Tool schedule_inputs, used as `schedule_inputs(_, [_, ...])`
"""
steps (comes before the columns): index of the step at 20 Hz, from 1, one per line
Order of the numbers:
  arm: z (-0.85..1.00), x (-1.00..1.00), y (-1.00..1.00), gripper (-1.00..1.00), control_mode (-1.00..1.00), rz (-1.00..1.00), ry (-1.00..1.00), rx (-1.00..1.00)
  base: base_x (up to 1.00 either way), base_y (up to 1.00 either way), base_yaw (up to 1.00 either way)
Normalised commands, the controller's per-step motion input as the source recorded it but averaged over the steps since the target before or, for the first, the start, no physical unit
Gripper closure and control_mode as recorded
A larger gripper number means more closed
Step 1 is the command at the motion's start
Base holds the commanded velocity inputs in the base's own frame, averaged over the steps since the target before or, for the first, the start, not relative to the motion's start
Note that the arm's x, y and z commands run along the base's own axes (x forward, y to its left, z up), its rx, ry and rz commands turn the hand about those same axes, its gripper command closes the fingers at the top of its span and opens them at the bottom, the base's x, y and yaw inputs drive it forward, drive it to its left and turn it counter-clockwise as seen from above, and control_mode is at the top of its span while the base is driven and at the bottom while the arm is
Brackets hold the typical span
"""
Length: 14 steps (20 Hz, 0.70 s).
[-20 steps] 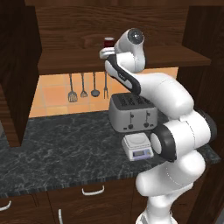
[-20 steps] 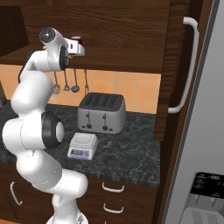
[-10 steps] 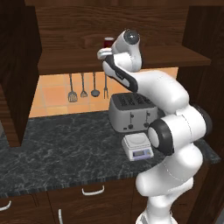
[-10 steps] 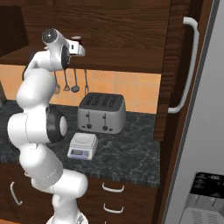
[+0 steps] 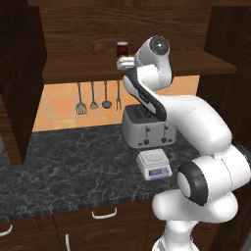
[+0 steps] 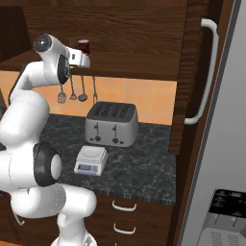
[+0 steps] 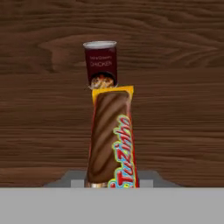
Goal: Pick the bar and place it on the digital scale for weighing, and close the cabinet.
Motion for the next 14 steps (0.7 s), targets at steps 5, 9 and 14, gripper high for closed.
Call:
schedule_inputs(5, [0.04,-1.0,-0.4,1.0,-1.0,-0.06,0.14,0.06,0.0,0.0,0.0])
schedule_inputs(9, [0.0,-1.0,-0.49,1.0,-1.0,0.0,0.19,0.0,0.0,0.0,0.0])
schedule_inputs(14, [-0.41,-0.7,-0.24,1.0,-1.0,0.19,0.15,-0.04,0.0,0.0,0.0])
